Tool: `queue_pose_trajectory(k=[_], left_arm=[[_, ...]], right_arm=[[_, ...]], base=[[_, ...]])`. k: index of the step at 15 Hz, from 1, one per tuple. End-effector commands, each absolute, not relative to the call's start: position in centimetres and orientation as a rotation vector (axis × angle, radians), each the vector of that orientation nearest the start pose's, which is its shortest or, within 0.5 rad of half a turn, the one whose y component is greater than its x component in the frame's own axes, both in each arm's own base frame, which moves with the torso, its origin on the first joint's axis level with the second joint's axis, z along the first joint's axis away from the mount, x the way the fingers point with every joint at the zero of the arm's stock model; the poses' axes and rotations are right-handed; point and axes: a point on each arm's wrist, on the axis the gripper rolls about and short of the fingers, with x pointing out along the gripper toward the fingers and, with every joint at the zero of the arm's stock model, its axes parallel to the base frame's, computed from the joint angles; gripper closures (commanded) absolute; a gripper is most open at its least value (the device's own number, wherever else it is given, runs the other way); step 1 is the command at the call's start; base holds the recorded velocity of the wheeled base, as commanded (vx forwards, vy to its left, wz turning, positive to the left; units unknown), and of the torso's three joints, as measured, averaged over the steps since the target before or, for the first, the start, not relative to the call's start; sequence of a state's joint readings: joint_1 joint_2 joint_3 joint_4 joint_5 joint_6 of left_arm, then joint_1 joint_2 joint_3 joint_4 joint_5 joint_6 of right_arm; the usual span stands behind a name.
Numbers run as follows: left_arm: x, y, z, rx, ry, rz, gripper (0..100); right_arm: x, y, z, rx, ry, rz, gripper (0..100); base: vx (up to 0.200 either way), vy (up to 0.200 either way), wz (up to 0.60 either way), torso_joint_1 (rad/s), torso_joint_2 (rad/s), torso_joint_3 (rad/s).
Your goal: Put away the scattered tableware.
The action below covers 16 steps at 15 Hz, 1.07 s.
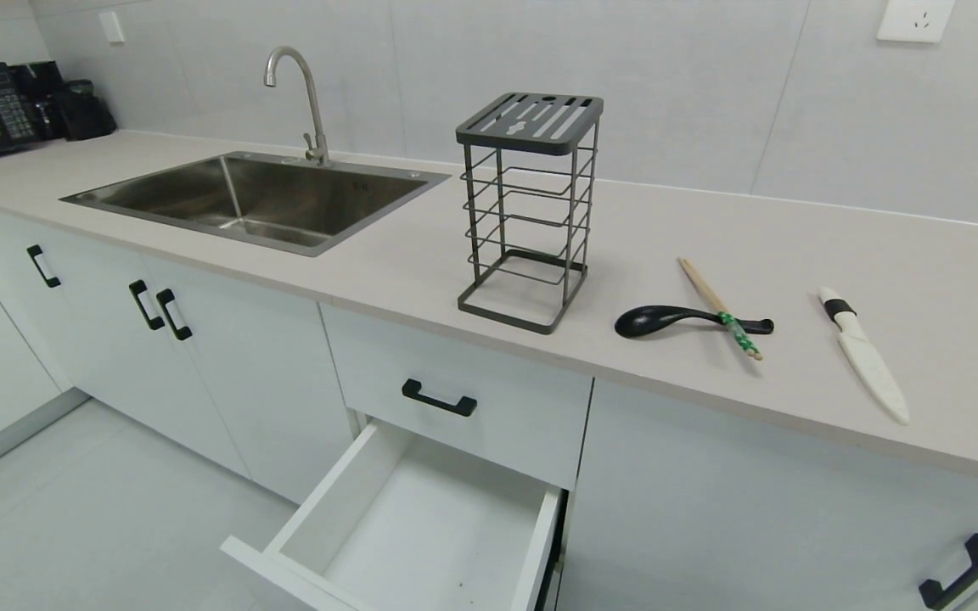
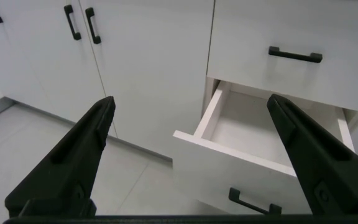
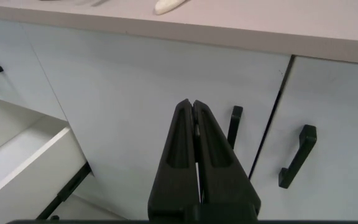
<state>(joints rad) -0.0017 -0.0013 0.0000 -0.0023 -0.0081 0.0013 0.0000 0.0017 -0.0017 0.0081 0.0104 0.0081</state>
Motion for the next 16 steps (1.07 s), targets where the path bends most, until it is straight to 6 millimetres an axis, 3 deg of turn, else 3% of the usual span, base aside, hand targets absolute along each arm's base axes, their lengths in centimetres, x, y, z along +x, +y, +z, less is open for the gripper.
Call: queue_pose_trajectory(k=[1, 7, 16], left_arm=[[-2.28, -0.01, 7.58, 0.002, -0.003, -0.009, 0], [-2.28, -0.01, 7.58, 0.002, -0.003, -0.009, 0], [-2.28, -0.02, 7.58, 0.002, -0.003, -0.011, 0]], right_arm=[[-2.27, 0.02, 7.52, 0.008, 0.009, 0.011, 100], [-2.28, 0.02, 7.52, 0.006, 0.008, 0.011, 100], [-2.28, 0.02, 7.52, 0.008, 0.008, 0.011, 100]], base=[[0.000, 0.000, 0.00, 0.000, 0.00, 0.000], [0.000, 0.000, 0.00, 0.073, -0.21, -0.098], [0.000, 0.000, 0.00, 0.292, -0.50, -0.235]])
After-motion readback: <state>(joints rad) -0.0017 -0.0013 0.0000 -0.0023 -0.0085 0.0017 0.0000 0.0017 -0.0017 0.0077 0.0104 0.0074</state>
